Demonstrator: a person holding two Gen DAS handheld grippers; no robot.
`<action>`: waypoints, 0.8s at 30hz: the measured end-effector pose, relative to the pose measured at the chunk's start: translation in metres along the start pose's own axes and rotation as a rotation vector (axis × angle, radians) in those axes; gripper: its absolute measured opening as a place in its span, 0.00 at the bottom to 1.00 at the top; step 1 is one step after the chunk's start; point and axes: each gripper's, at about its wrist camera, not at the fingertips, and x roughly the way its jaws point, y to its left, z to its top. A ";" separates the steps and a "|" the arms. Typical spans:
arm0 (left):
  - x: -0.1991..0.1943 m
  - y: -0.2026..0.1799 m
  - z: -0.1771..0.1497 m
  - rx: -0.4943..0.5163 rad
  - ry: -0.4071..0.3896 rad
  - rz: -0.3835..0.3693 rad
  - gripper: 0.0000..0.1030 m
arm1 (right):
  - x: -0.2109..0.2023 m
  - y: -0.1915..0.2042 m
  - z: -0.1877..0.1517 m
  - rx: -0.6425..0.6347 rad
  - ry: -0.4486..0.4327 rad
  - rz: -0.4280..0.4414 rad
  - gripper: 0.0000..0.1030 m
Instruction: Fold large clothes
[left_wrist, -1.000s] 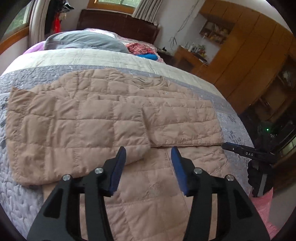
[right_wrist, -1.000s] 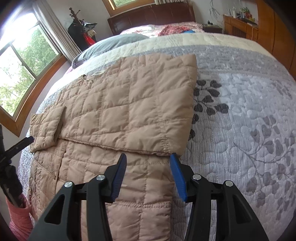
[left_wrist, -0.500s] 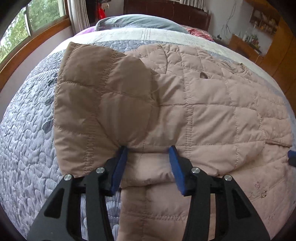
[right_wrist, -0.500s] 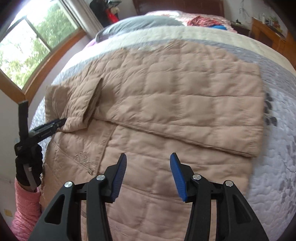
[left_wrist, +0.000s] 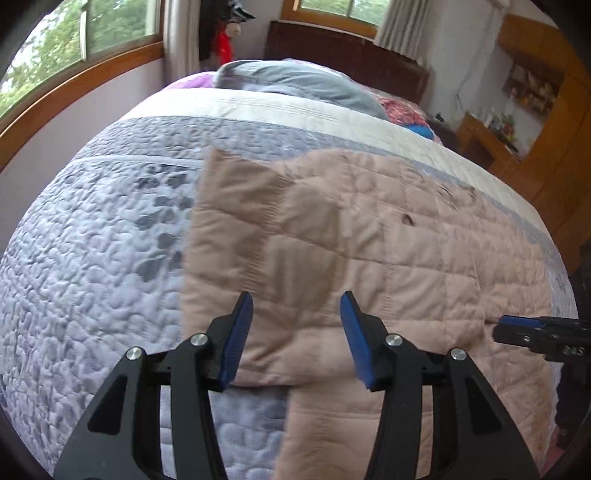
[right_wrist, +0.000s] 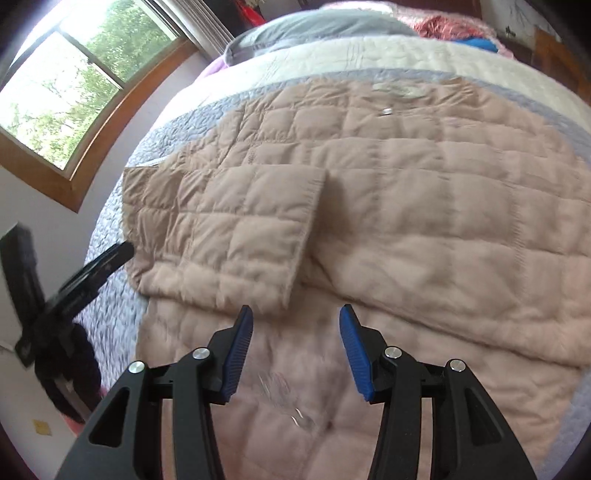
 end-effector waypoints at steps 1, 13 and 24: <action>-0.001 0.005 0.002 -0.012 0.000 0.005 0.48 | 0.009 0.003 0.006 0.002 0.005 0.004 0.48; -0.004 0.013 0.001 -0.002 -0.026 0.025 0.48 | -0.015 -0.007 0.018 0.001 -0.084 0.058 0.08; -0.001 -0.019 -0.009 0.085 -0.036 0.004 0.48 | -0.110 -0.095 0.002 0.099 -0.279 -0.132 0.07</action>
